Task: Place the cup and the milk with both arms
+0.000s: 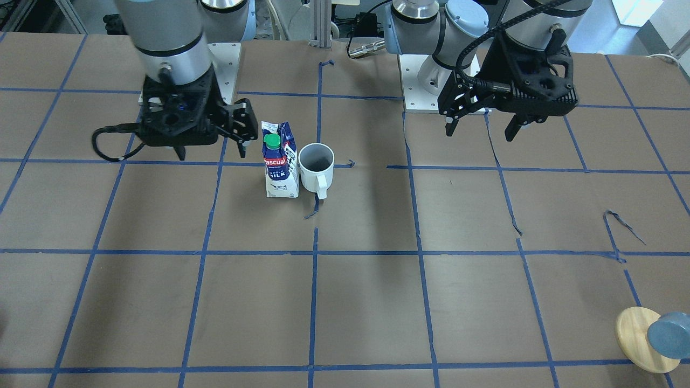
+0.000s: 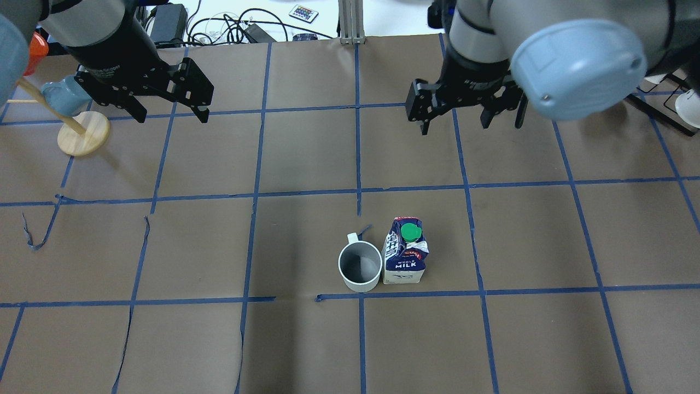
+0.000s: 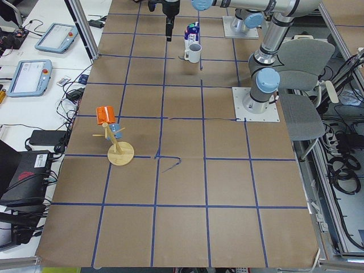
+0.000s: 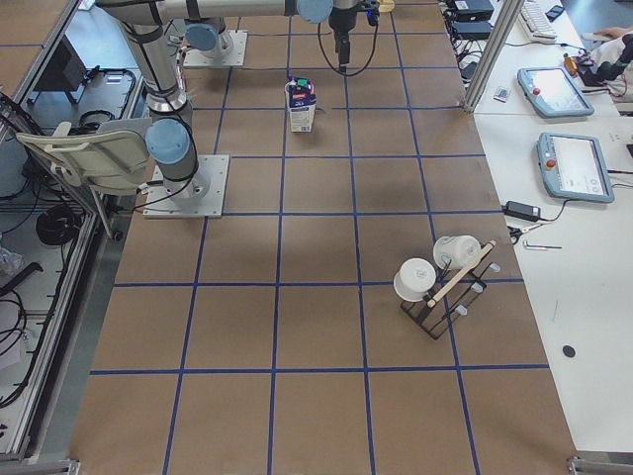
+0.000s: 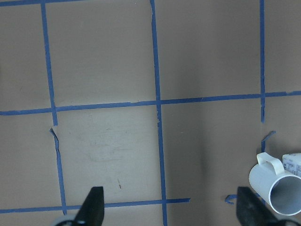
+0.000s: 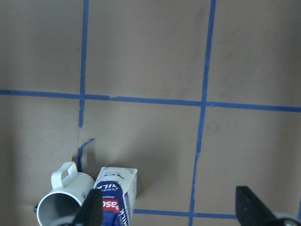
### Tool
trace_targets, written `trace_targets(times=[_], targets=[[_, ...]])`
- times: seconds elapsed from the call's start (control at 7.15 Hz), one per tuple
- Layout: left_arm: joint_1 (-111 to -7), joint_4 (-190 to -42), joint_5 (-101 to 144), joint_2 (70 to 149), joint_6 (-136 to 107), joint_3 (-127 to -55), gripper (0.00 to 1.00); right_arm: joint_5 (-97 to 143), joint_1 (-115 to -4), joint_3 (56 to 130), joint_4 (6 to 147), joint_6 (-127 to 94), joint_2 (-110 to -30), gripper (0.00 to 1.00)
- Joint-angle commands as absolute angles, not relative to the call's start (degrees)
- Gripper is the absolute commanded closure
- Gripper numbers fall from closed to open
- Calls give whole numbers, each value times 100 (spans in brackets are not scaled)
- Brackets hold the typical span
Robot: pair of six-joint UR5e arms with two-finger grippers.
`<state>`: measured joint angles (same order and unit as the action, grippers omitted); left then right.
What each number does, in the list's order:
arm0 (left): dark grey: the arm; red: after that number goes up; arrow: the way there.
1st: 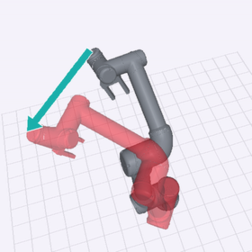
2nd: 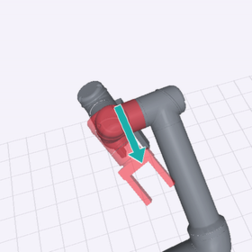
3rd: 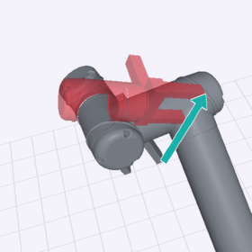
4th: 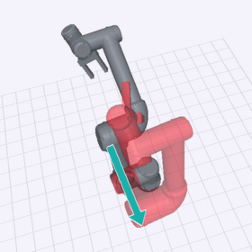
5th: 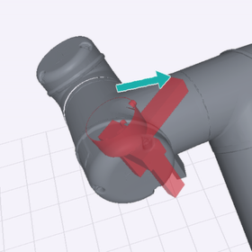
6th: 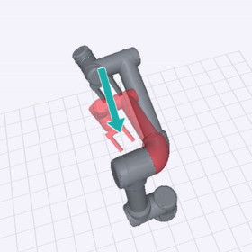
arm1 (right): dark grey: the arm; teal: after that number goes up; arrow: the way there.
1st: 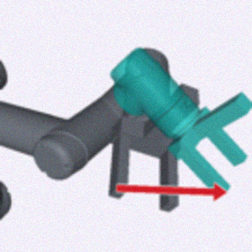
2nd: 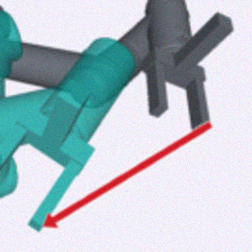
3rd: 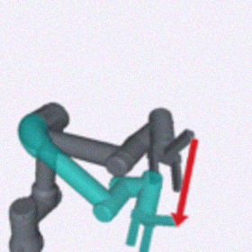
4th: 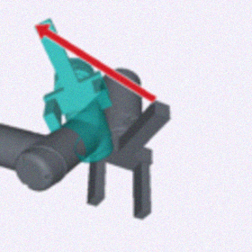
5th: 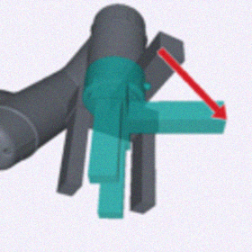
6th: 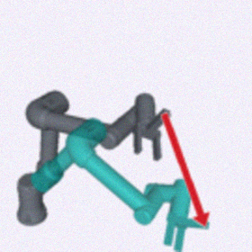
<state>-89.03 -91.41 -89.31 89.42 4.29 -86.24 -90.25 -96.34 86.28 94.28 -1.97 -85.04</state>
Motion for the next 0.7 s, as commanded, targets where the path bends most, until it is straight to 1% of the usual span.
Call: trace_targets(times=[0.0,0.28,0.56], targets=[[-8903,-9141,-8947,8947,431,-8640,0,-9000,-9053,8411,9509,387,-8481,0],[-8903,-9141,-8939,8947,448,-8648,0,-9000,-9096,8446,9554,369,-8490,0],[-8886,-9141,-8930,8947,457,-8640,0,-9070,-9595,8490,9580,326,-8473,0]])
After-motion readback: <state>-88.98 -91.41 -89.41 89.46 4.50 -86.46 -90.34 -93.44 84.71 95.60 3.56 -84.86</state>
